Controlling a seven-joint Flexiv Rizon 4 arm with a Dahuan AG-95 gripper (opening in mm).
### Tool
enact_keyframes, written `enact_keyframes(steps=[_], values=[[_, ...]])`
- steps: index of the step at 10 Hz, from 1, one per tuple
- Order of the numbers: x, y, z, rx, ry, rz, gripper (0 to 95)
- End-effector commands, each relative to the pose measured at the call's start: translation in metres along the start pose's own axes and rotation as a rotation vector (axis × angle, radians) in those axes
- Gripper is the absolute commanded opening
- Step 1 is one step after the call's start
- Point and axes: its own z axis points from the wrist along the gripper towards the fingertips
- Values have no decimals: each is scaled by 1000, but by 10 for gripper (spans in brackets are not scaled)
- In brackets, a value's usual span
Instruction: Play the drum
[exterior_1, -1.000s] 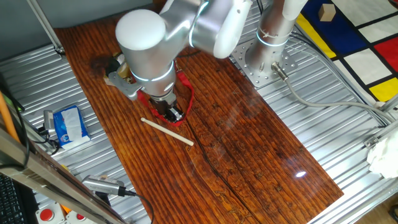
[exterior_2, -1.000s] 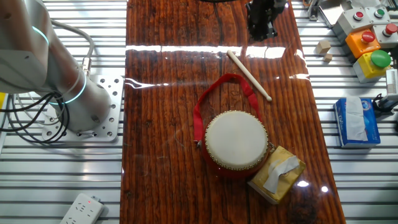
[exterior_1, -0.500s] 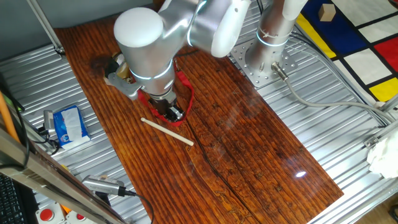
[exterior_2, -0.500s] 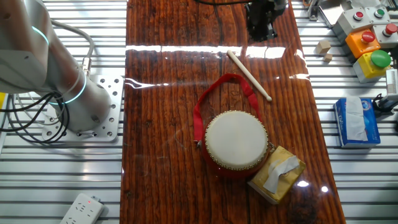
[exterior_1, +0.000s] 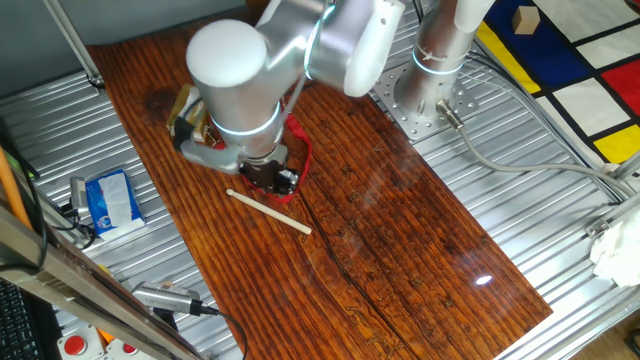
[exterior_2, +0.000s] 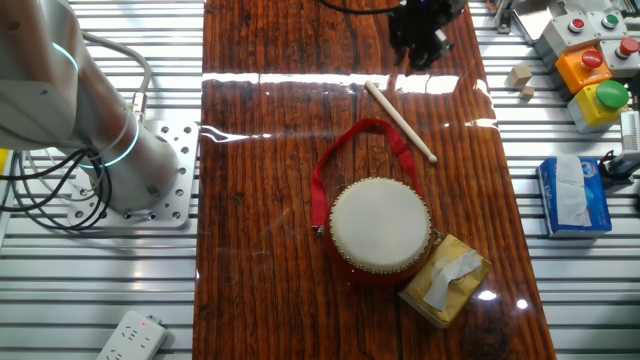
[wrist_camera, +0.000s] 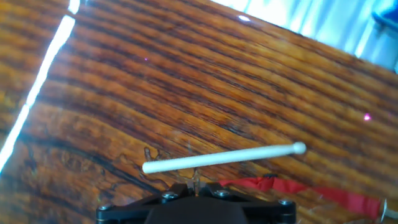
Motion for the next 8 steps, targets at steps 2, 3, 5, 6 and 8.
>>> enact_keyframes(steps=[2,3,5,6,8], values=[[0,0,12,122,136,-818,380],[0,0,13,129,147,-832,380],[0,0,18,139,155,-848,380],[-1,0,22,140,156,-851,380],[-1,0,26,146,159,-857,380]])
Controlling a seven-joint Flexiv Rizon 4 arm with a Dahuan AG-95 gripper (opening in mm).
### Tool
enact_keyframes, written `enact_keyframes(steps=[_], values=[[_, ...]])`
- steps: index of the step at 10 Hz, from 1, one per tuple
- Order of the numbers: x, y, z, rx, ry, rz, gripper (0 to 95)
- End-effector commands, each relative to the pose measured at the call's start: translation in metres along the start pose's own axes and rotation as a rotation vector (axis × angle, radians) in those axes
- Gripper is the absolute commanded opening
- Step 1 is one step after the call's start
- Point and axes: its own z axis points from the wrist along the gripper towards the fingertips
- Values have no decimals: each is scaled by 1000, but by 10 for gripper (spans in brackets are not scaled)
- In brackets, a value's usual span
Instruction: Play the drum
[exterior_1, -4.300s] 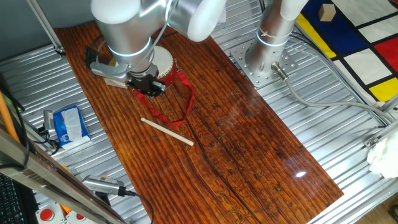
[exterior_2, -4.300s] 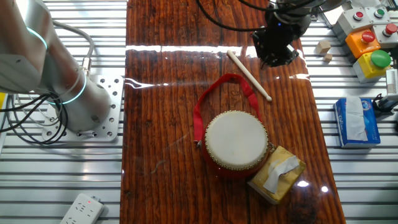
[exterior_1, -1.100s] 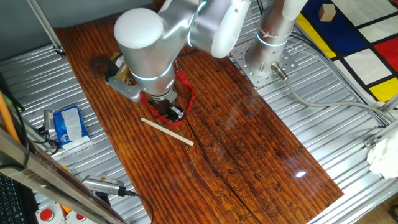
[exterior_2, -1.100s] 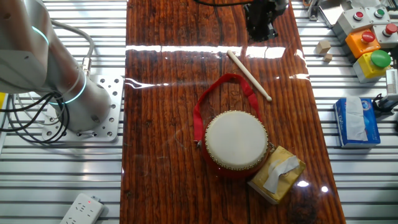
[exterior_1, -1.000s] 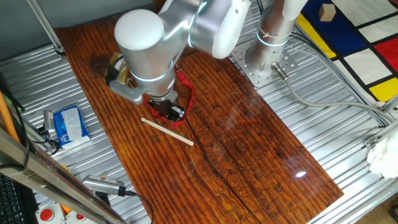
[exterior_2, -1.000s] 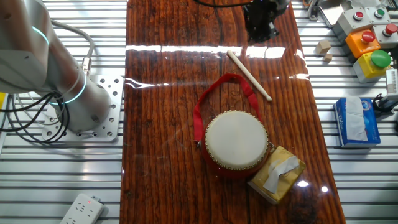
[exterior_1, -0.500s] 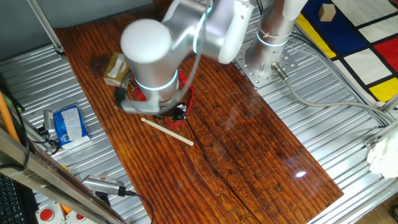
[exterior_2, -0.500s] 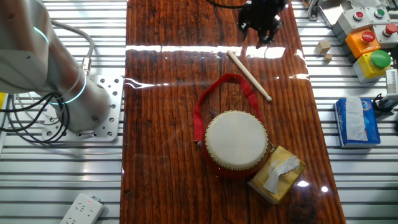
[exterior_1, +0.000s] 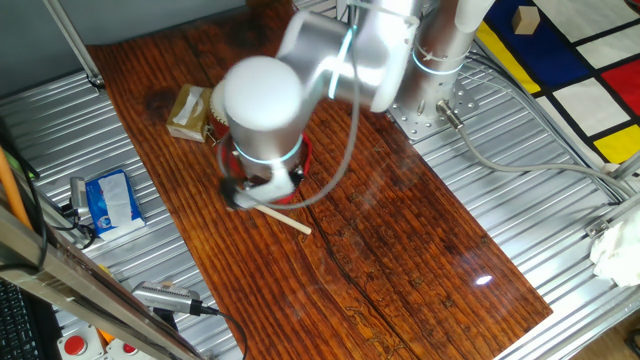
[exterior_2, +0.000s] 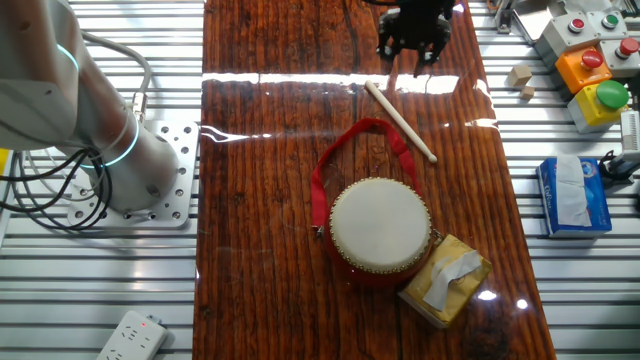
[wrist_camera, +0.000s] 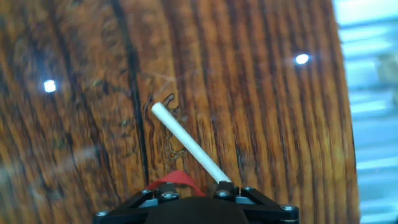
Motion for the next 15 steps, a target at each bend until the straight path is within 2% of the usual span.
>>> enact_keyframes(steps=[1,3,5,6,9,15], values=[[-2,0,11,32,37,-157,380],[-4,0,16,34,44,-165,380],[-7,1,27,36,46,-169,380],[-9,2,33,37,52,-168,190],[-15,4,51,46,59,-164,190],[-24,10,72,76,69,-164,190]])
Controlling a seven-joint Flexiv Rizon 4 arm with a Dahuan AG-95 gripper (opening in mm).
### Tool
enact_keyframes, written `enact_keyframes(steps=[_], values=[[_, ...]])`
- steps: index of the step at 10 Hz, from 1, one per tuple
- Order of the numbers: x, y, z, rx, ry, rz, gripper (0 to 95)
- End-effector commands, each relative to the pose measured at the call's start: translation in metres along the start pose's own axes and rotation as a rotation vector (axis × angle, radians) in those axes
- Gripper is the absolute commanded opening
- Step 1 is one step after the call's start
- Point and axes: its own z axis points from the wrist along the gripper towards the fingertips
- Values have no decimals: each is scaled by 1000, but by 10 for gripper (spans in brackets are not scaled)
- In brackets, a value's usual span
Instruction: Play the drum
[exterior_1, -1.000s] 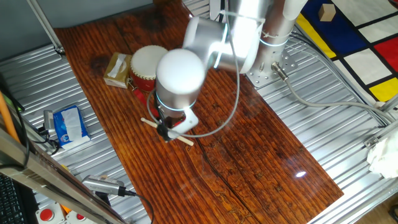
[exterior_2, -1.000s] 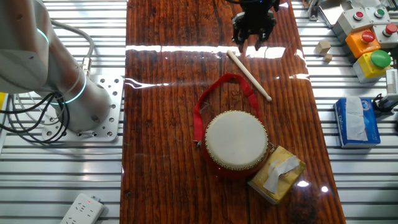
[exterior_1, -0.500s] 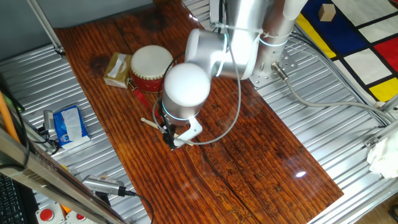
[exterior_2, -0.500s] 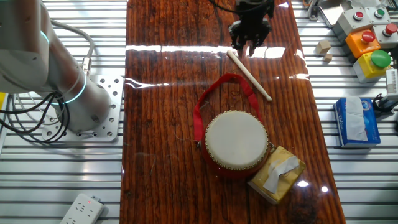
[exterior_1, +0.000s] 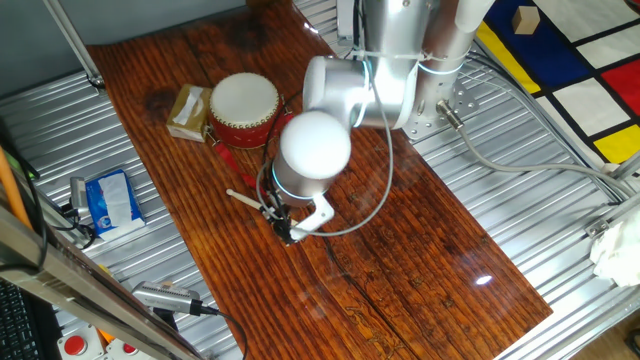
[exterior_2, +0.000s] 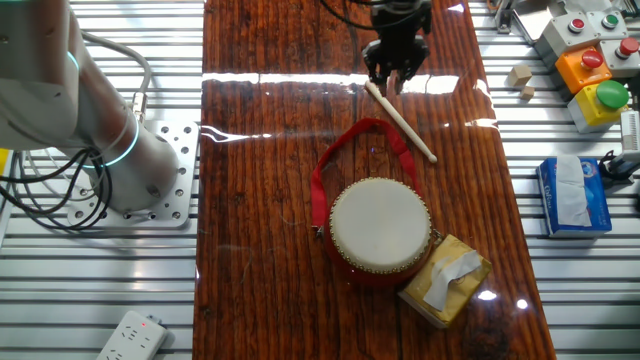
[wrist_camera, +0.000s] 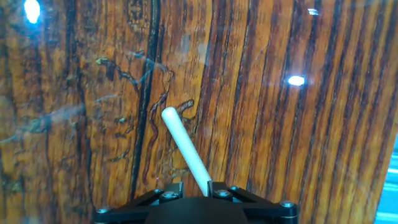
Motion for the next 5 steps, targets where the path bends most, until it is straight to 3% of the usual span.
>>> enact_keyframes(steps=[1,5], values=[[-1,1,2,7,1,0,190],[-9,5,14,40,13,14,190]])
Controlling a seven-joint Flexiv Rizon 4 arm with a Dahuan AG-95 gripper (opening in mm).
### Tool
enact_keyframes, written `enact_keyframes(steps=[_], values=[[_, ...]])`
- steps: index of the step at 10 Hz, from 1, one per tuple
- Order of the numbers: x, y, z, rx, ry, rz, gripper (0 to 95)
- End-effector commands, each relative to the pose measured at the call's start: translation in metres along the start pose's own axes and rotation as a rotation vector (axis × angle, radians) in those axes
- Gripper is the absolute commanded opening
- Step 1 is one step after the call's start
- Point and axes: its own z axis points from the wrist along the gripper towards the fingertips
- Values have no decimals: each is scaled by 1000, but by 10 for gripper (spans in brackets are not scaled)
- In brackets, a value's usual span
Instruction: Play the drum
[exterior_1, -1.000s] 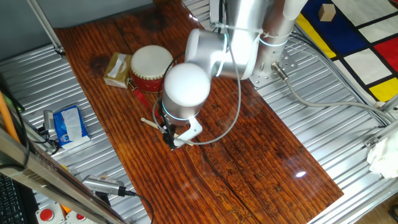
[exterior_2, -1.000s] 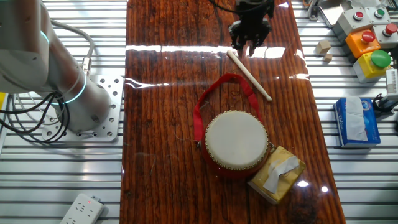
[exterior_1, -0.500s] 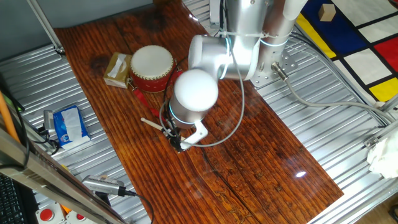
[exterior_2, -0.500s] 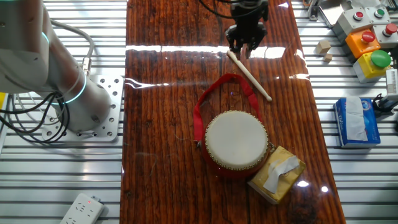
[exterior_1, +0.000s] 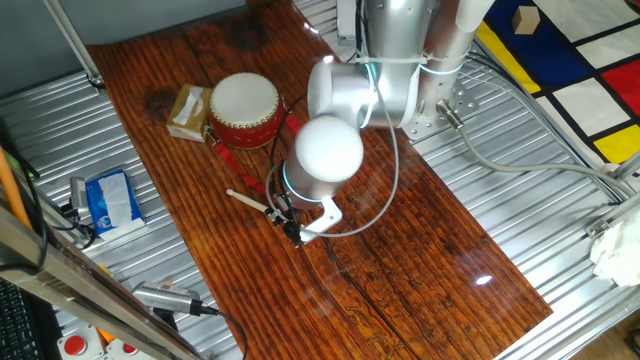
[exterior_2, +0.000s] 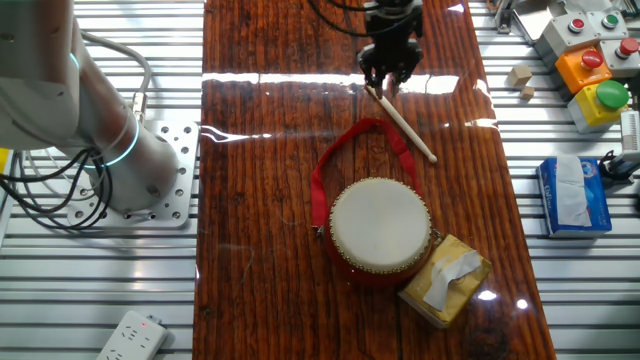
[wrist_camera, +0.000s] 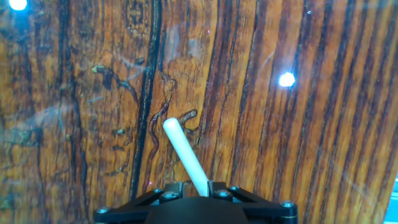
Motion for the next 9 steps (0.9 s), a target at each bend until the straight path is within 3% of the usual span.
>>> enact_keyframes(steps=[1,9], values=[[-2,0,2,11,1,8,190],[-2,0,2,15,7,-10,190]])
